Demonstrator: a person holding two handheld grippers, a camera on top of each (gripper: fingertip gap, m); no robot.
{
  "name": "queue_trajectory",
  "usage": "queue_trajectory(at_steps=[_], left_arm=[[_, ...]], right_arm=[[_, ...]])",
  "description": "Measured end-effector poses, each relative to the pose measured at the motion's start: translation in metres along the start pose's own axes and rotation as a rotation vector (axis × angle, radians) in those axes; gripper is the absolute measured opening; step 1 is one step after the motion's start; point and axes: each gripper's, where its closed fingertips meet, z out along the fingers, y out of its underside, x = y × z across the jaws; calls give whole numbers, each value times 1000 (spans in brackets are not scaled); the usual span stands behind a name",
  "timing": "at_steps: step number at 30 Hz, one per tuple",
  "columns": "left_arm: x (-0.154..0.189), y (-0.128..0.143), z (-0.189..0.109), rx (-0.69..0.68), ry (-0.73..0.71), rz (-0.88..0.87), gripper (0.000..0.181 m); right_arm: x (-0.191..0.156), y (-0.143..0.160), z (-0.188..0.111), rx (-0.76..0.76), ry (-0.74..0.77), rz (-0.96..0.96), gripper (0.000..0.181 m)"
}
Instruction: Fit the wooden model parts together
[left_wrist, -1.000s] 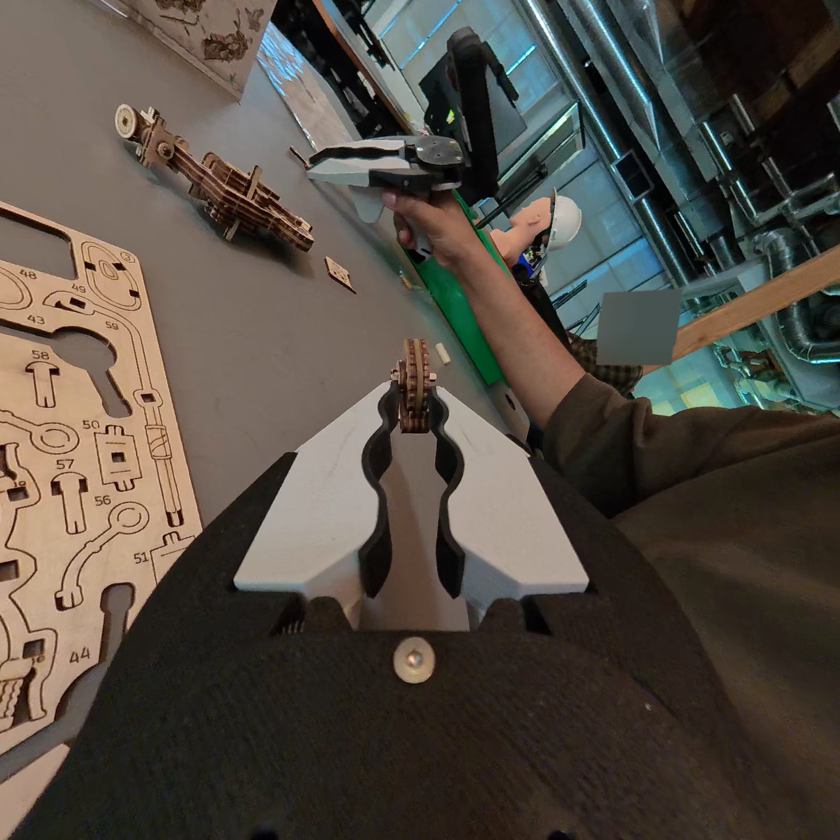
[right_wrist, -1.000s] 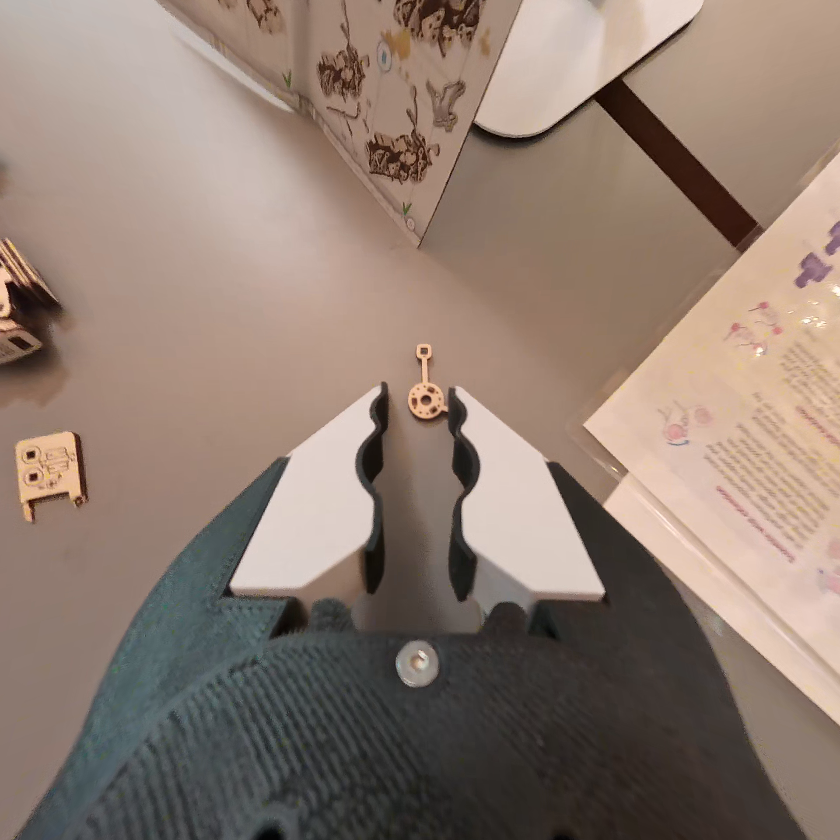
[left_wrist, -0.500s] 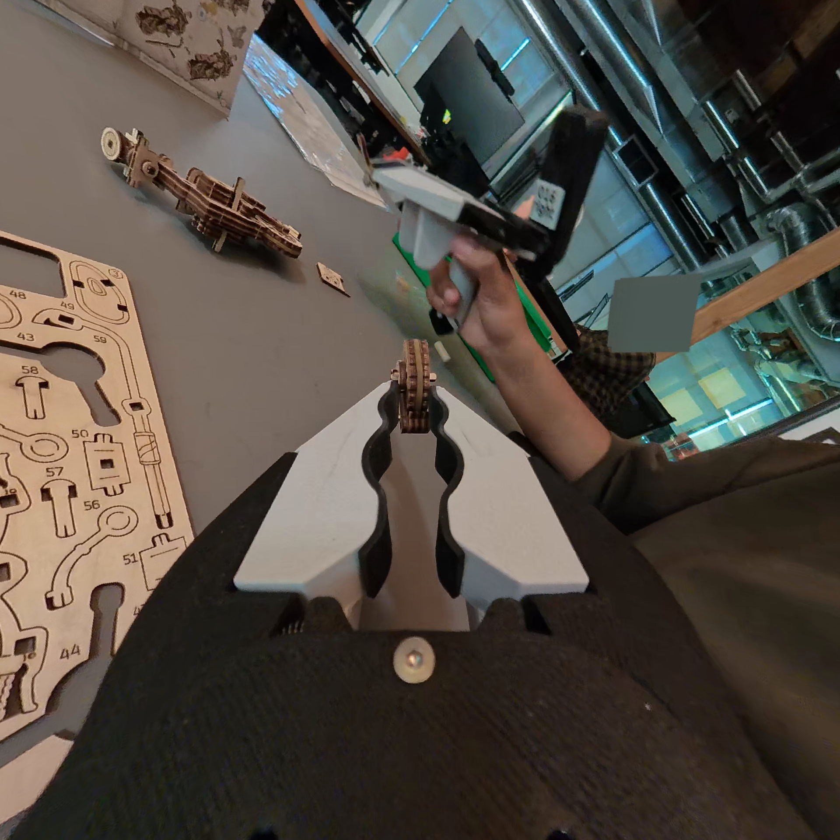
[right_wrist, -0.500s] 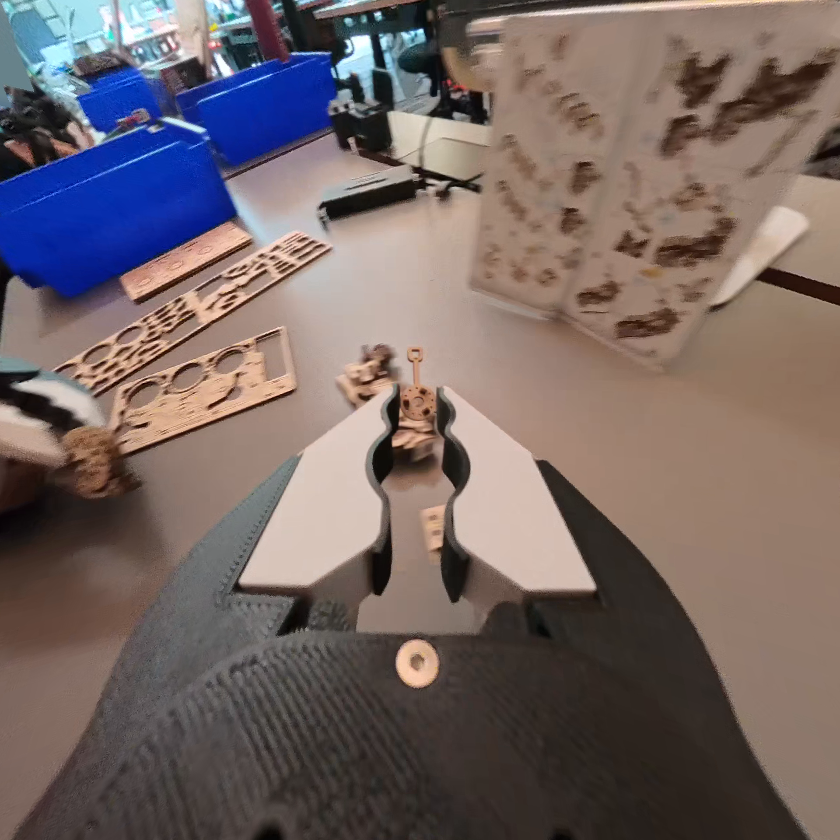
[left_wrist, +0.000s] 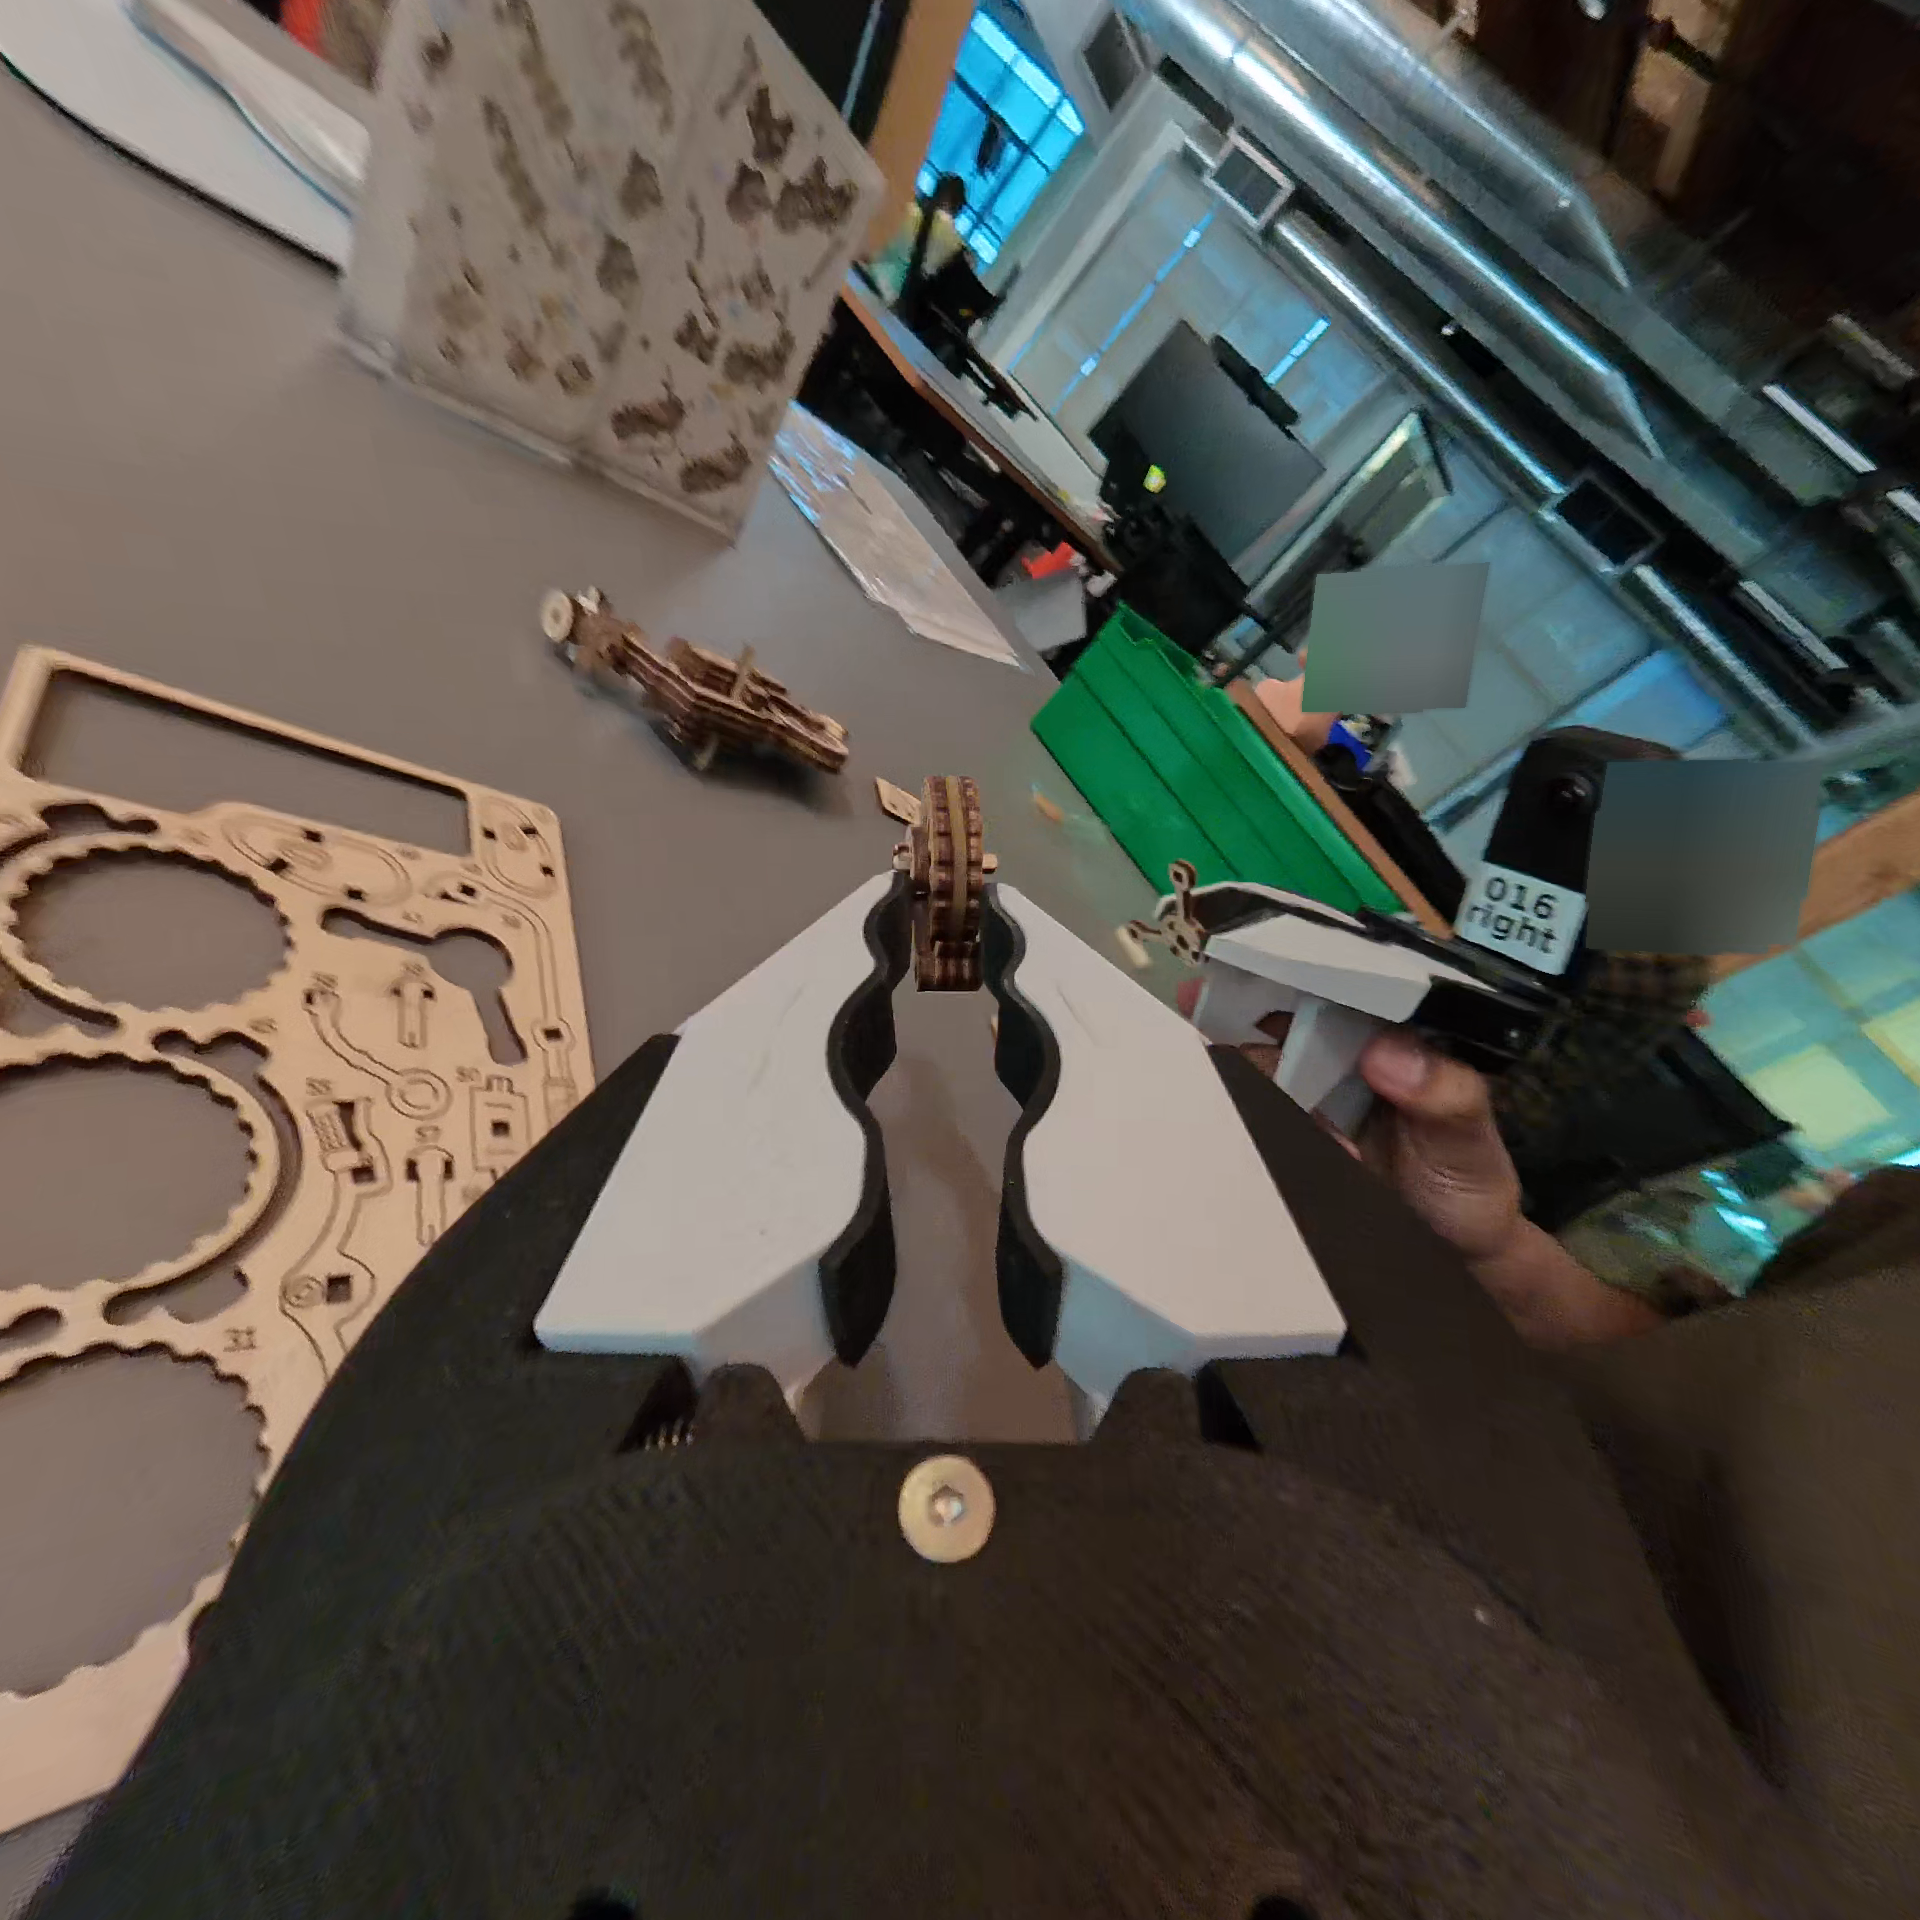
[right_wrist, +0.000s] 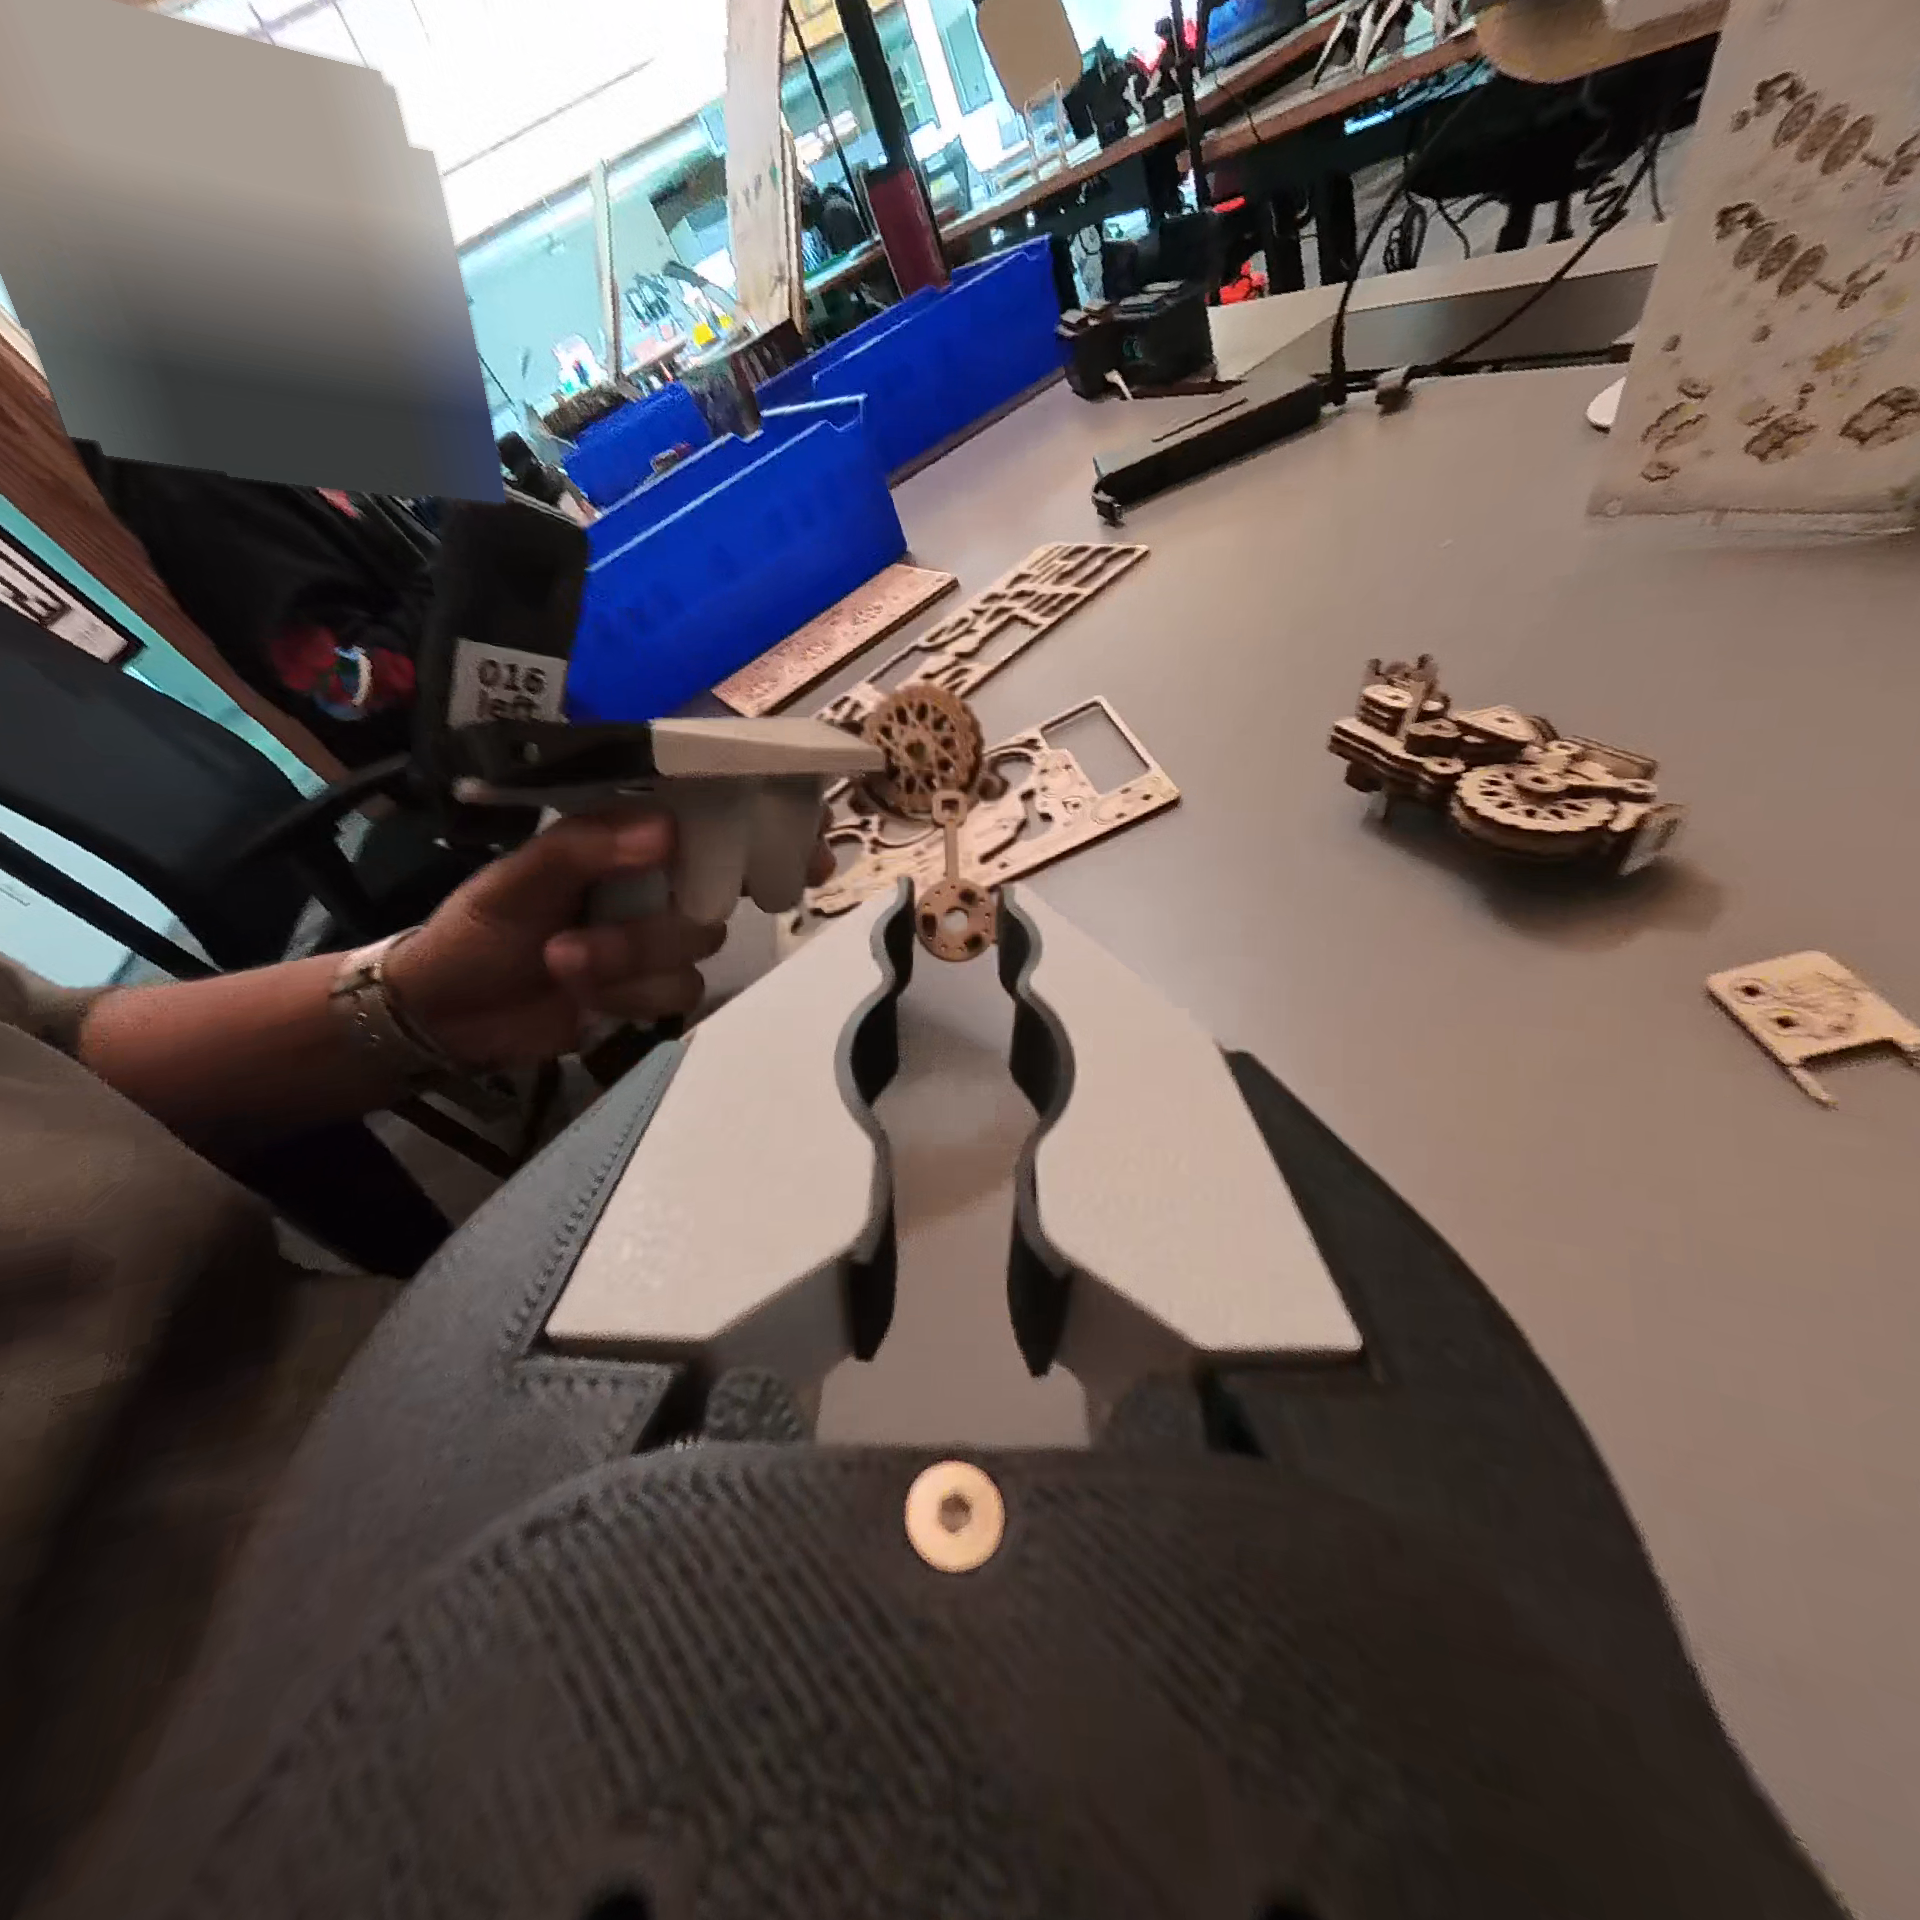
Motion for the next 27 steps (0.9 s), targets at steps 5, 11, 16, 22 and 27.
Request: queue_trajectory(at_steps=[5, 11, 16, 22, 27], left_arm=[[6, -4, 29, 4, -17, 55, 10], [28, -2, 70, -49, 122, 24, 10], [36, 4, 60, -73, 183, 22, 10], [31, 0, 35, -23, 207, -137, 9], [29, -1, 28, -2, 224, -207, 10]], right_arm=[[13, -18, -11, 84, -42, 74, 13], [29, -34, -23, 169, 31, 25, 13], [38, -34, -28, 201, 181, -79, 13], [15, -55, -6, 254, 224, -114, 13], [-13, -46, 22, 198, 186, -209, 14]])
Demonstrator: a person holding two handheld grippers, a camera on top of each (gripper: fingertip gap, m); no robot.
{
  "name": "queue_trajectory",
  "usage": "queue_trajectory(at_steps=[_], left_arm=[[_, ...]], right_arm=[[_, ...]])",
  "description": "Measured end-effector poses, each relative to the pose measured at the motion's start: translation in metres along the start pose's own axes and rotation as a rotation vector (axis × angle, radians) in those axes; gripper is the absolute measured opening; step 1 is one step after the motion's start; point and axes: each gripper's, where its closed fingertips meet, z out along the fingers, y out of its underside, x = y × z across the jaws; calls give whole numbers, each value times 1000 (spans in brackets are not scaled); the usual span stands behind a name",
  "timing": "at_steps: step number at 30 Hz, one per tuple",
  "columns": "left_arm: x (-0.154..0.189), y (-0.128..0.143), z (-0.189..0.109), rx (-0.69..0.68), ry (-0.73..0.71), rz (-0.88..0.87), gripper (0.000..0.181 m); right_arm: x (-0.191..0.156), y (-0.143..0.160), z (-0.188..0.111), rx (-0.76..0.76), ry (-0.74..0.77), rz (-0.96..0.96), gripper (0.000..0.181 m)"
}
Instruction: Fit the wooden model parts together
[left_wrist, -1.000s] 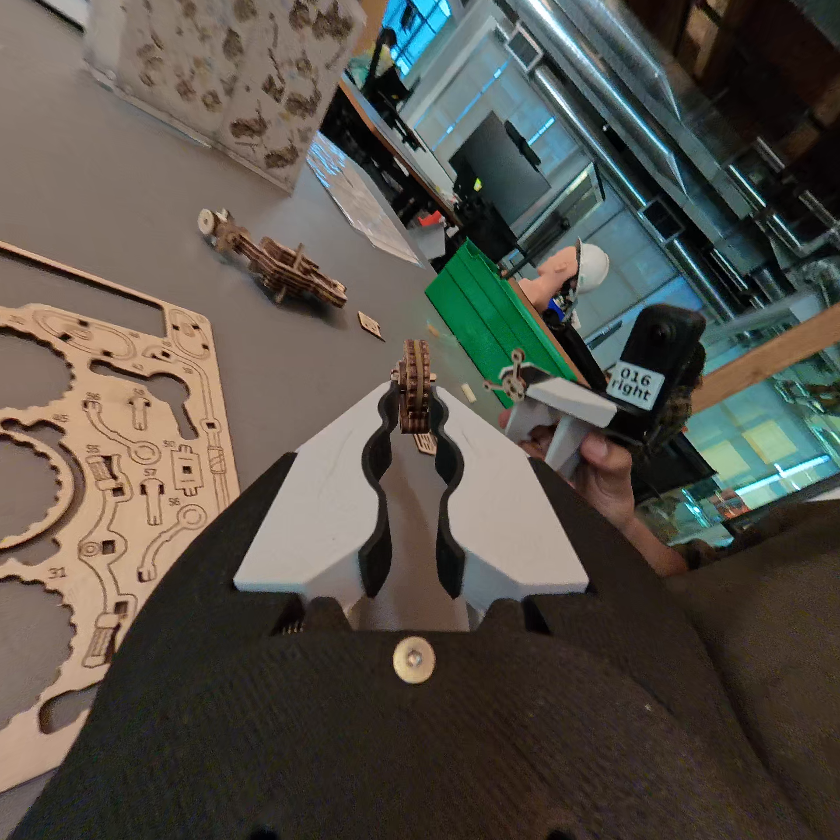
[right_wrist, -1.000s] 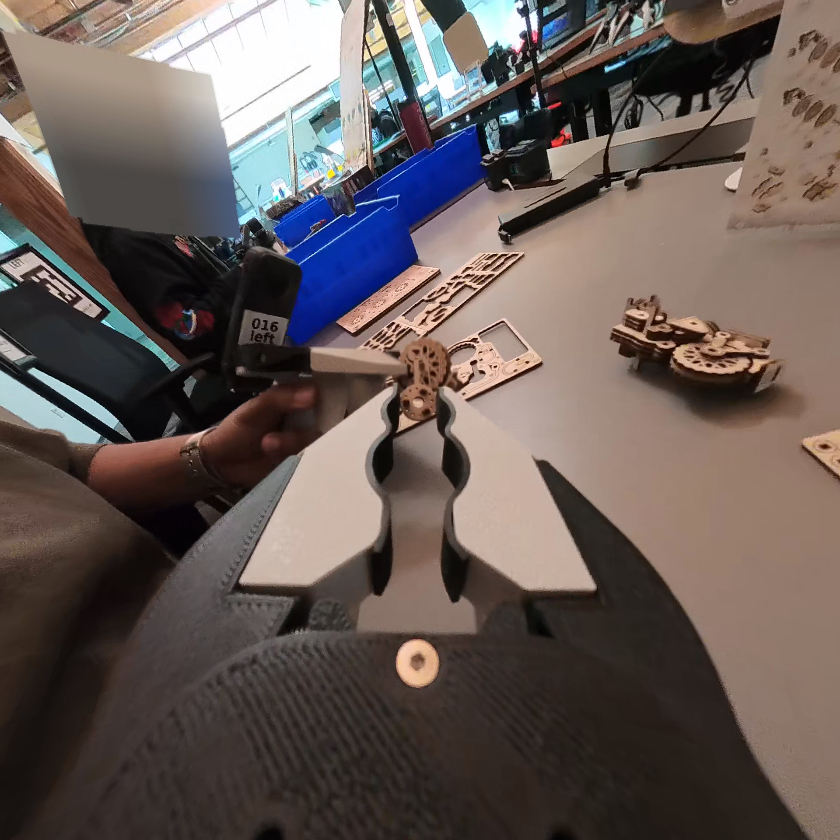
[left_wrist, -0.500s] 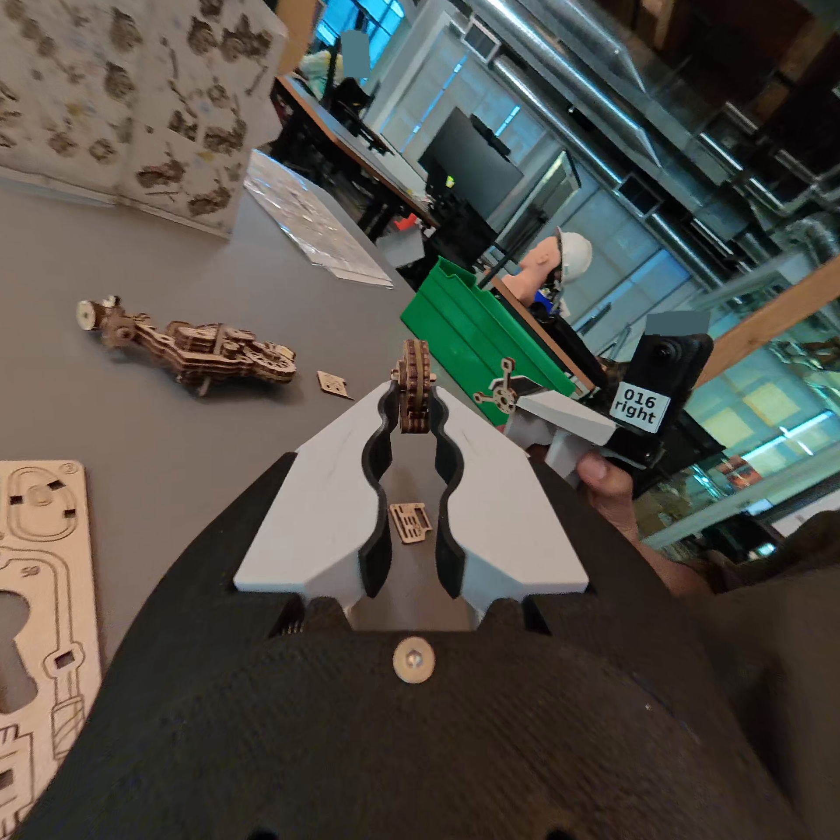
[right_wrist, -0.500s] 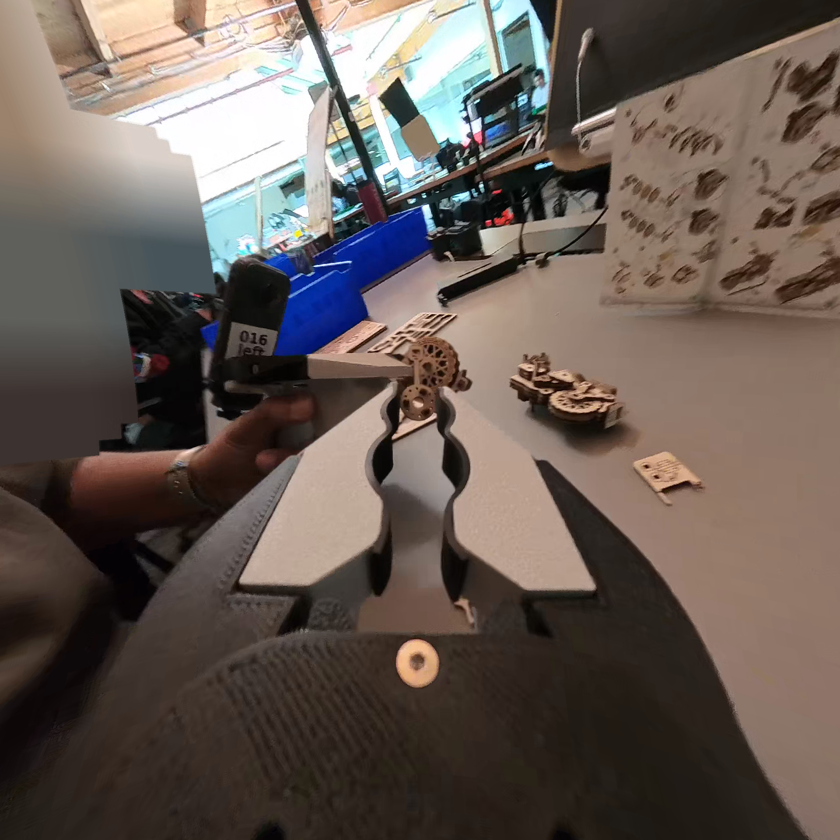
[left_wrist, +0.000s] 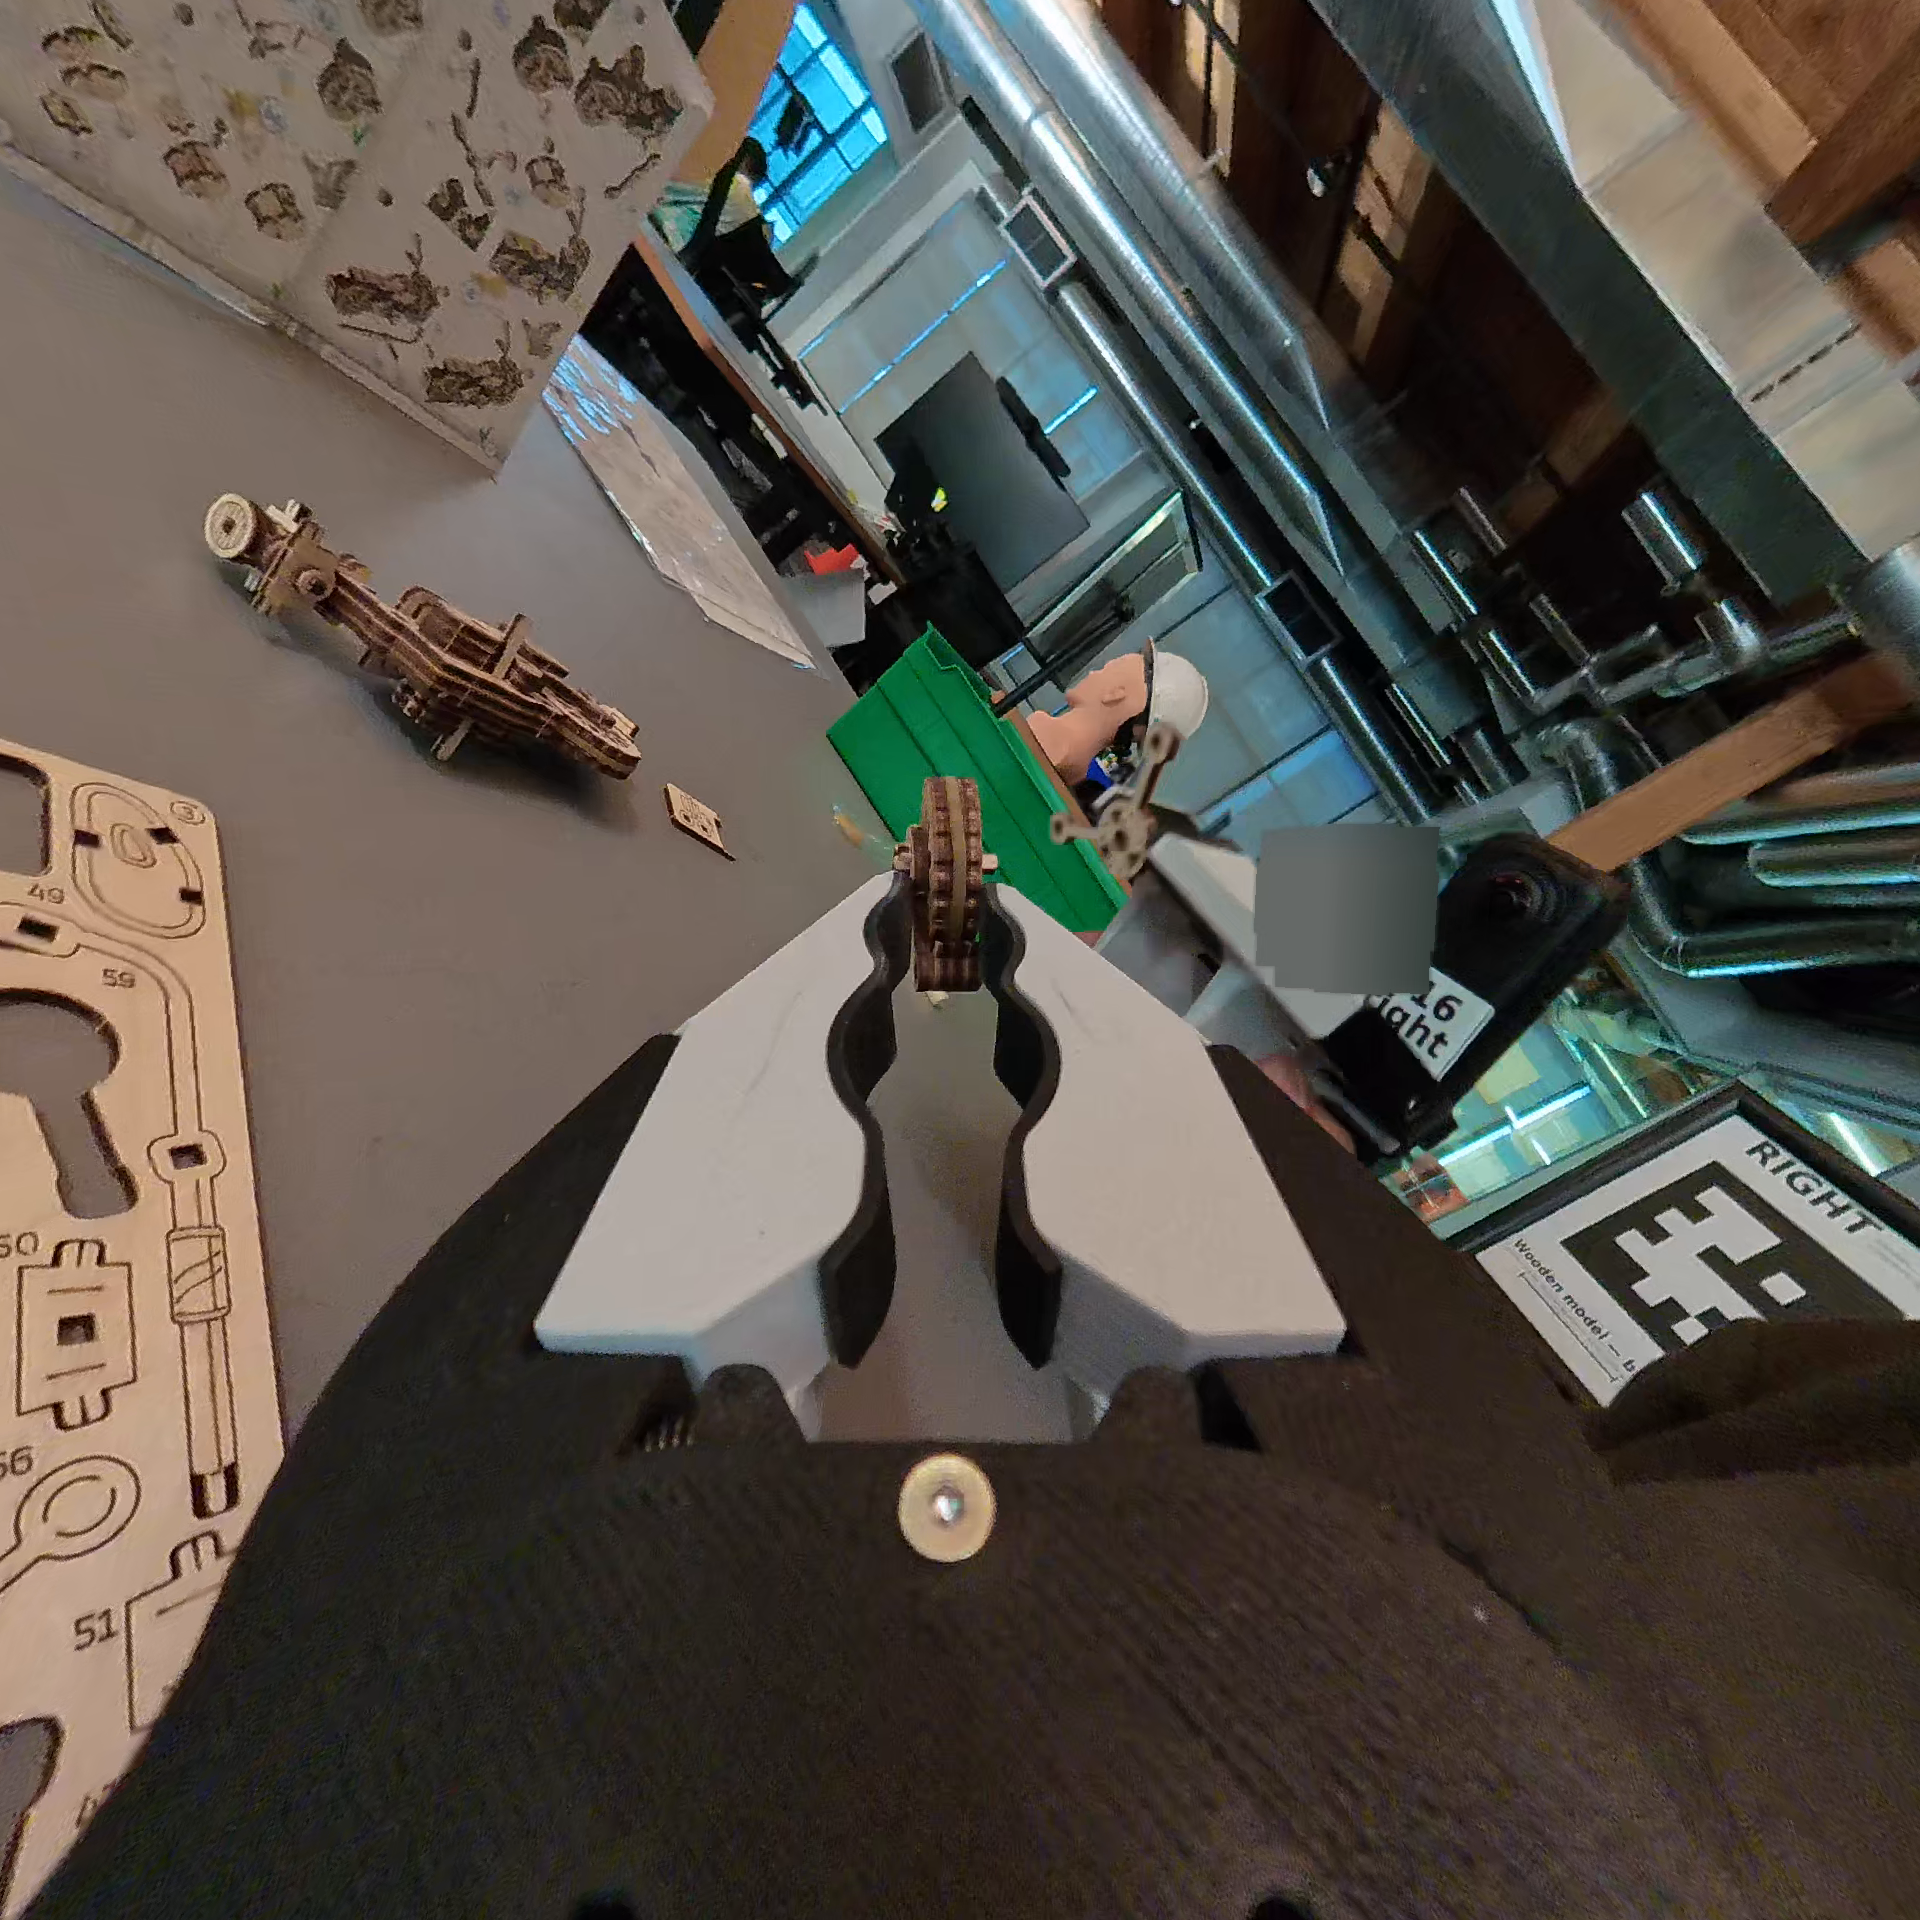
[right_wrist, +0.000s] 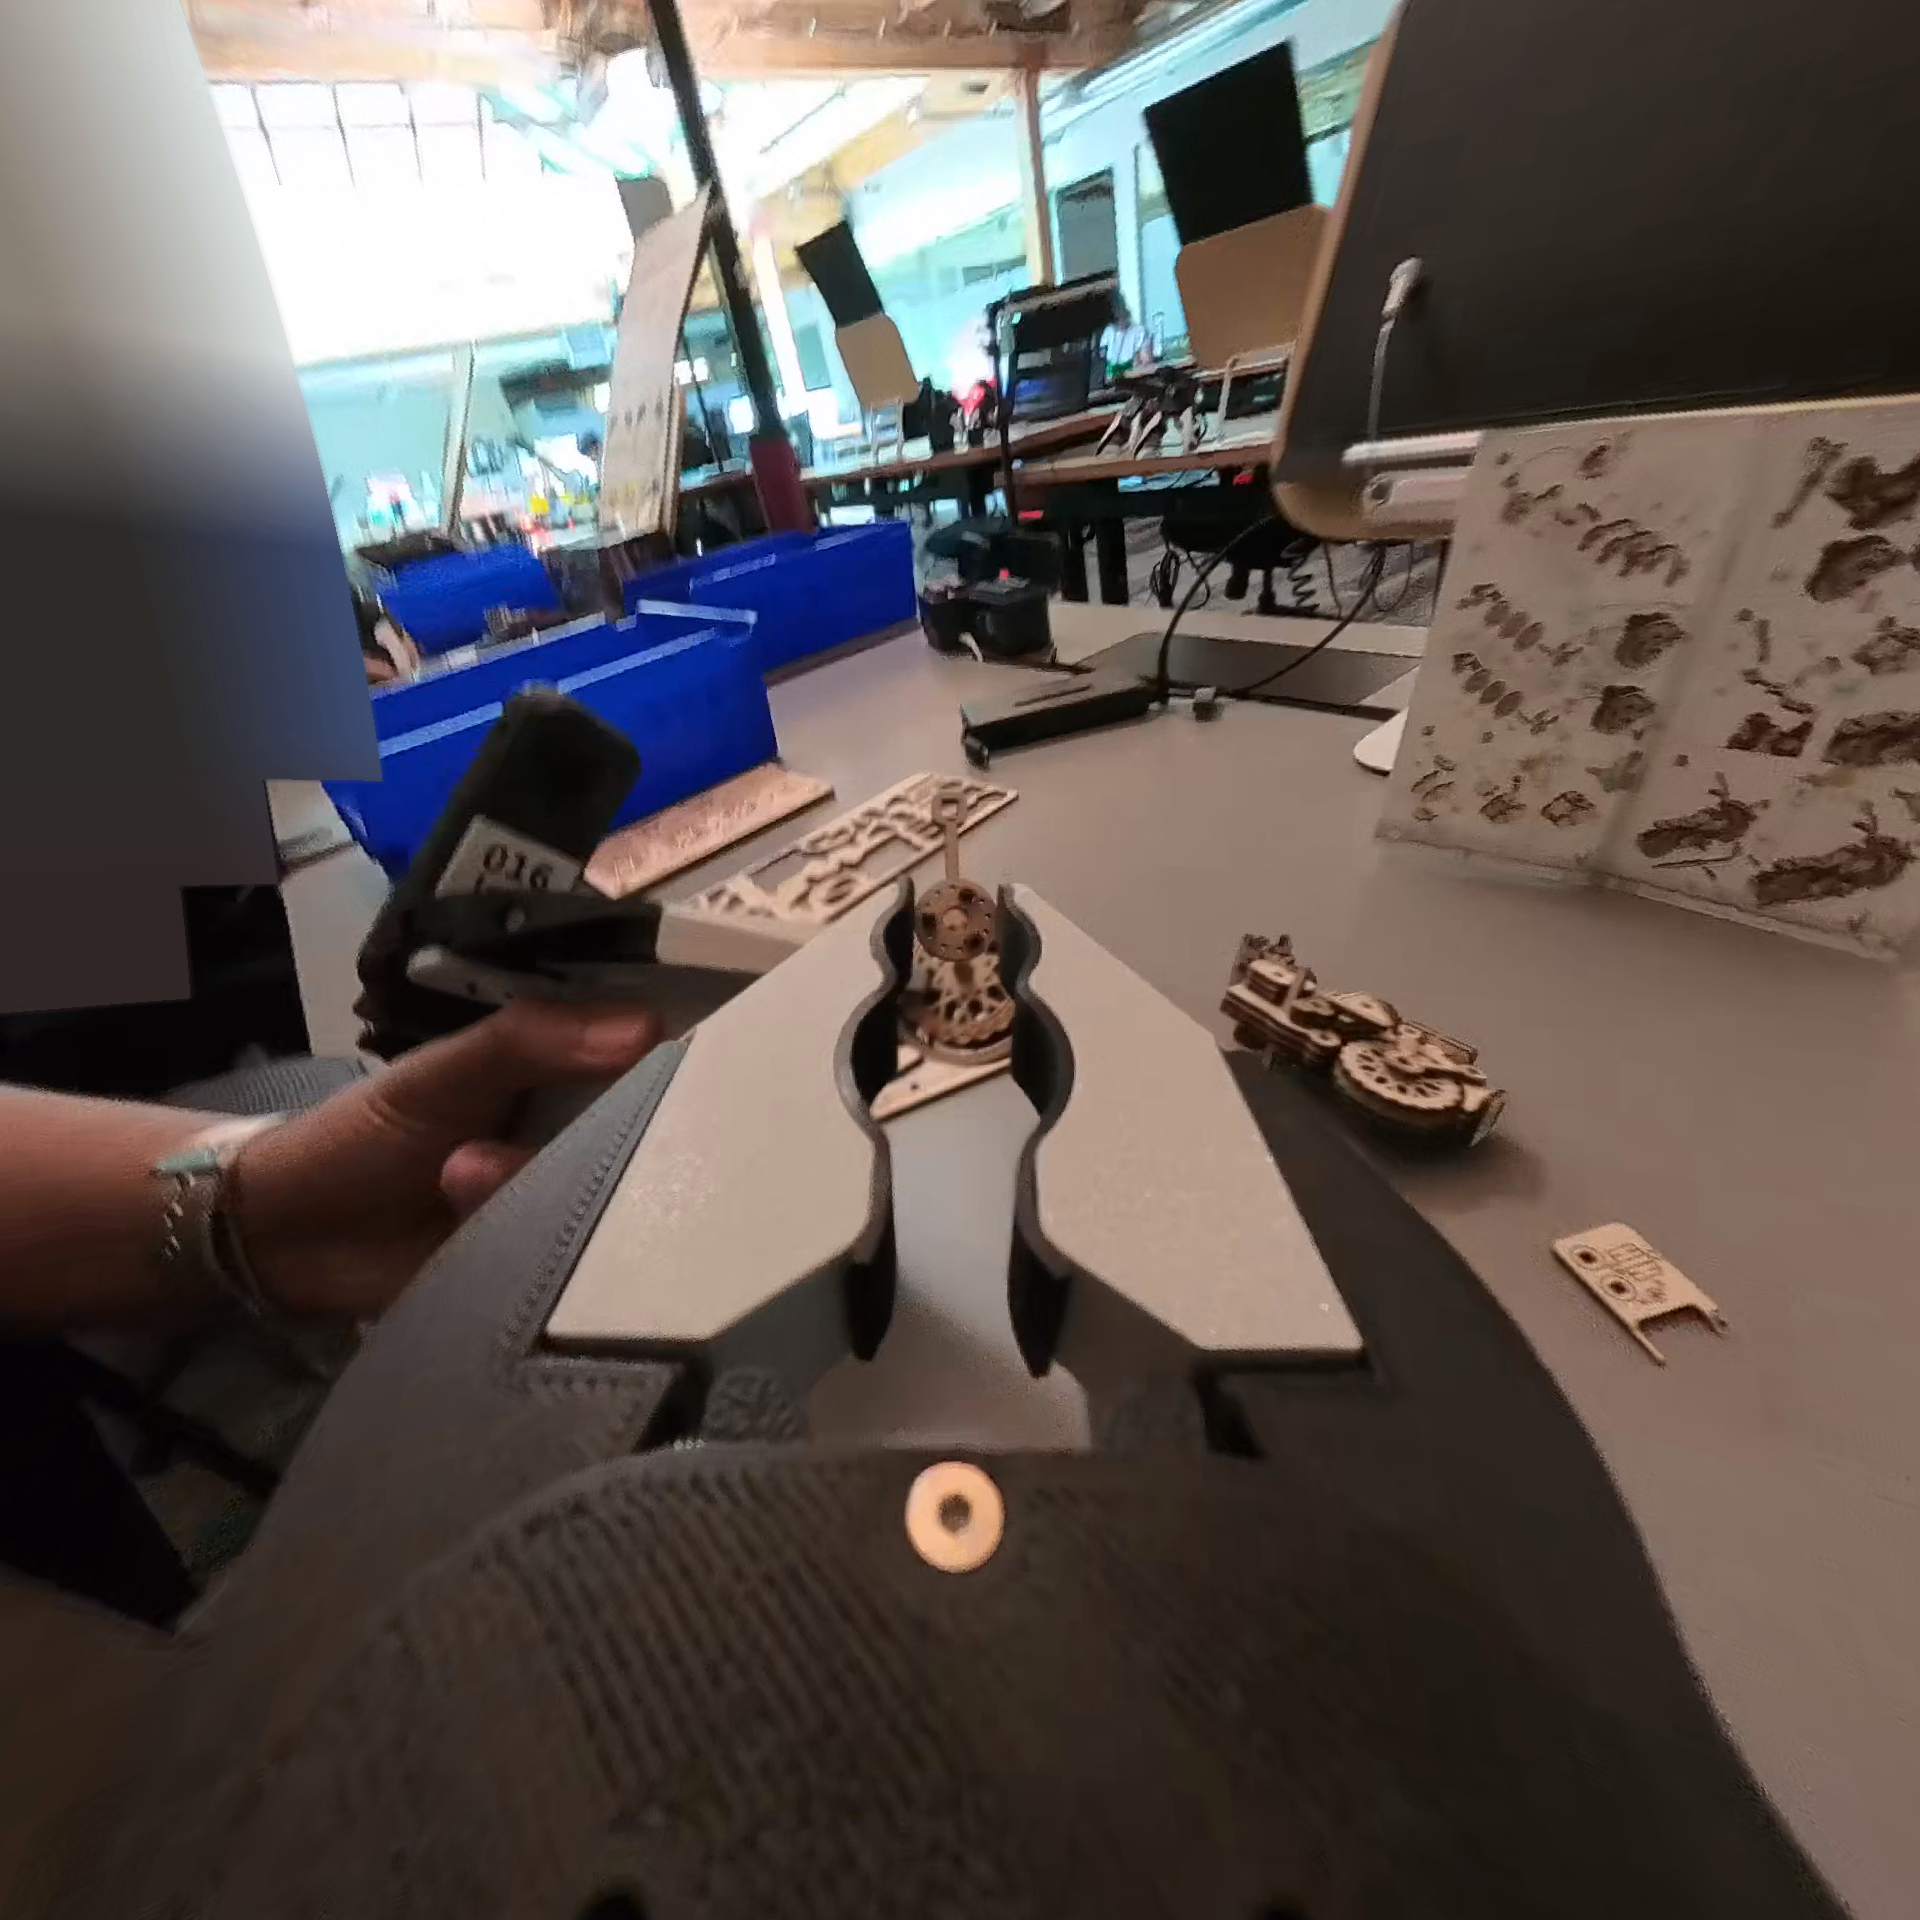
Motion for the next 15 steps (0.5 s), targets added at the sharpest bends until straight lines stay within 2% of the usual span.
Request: queue_trajectory(at_steps=[4, 8, 15], left_arm=[[7, 8, 5, -38, 30, 54, 10], [5, 14, 9, -65, 34, 51, 10], [4, 18, 11, -80, 34, 56, 10]], right_arm=[[-13, 22, -2, -80, -3, -170, 13], [-2, 18, -17, -67, 44, -267, 14], [16, 17, -20, -48, 42, -84, 14]])
